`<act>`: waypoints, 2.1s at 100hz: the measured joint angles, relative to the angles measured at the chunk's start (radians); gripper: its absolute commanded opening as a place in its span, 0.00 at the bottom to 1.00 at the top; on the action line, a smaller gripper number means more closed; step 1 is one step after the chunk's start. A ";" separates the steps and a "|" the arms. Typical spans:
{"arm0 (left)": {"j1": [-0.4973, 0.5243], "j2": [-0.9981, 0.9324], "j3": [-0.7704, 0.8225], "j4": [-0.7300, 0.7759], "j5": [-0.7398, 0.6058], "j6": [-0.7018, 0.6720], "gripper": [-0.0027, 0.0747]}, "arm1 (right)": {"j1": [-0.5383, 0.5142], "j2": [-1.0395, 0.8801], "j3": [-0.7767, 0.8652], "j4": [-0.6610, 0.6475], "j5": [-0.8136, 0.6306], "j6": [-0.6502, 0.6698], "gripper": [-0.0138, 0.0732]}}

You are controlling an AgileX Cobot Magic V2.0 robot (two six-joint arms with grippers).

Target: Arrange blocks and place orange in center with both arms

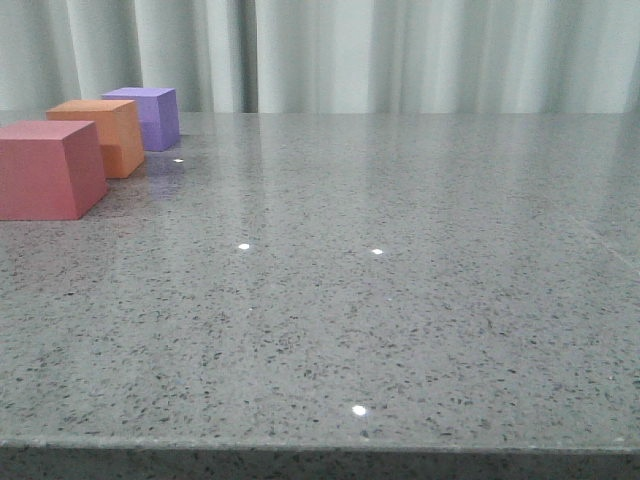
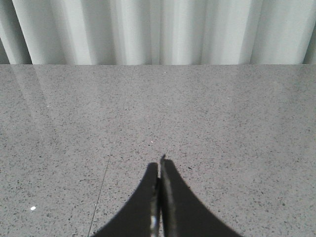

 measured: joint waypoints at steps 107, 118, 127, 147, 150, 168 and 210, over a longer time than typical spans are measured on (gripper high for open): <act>0.000 -1.213 1.100 0.030 -0.338 -0.002 0.01 | 0.000 0.000 0.000 0.000 0.000 0.000 0.08; 0.000 -1.214 1.102 0.036 -0.338 -0.002 0.01 | 0.000 0.000 0.000 0.000 0.000 0.000 0.08; 0.000 -1.214 1.102 0.036 -0.338 -0.002 0.01 | 0.000 0.000 0.000 0.000 0.000 0.000 0.08; 0.000 -1.214 1.102 0.036 -0.338 -0.002 0.01 | 0.000 0.000 0.000 0.000 0.000 0.000 0.08; 0.000 -1.214 1.102 0.036 -0.338 -0.002 0.01 | 0.000 0.000 0.000 0.000 0.000 0.000 0.08; 0.000 -1.214 1.102 0.036 -0.338 -0.002 0.01 | 0.000 0.000 0.000 0.000 0.000 0.000 0.08; 0.000 -1.246 1.166 0.045 -0.408 -0.002 0.01 | 0.000 0.000 0.000 0.000 0.000 0.000 0.08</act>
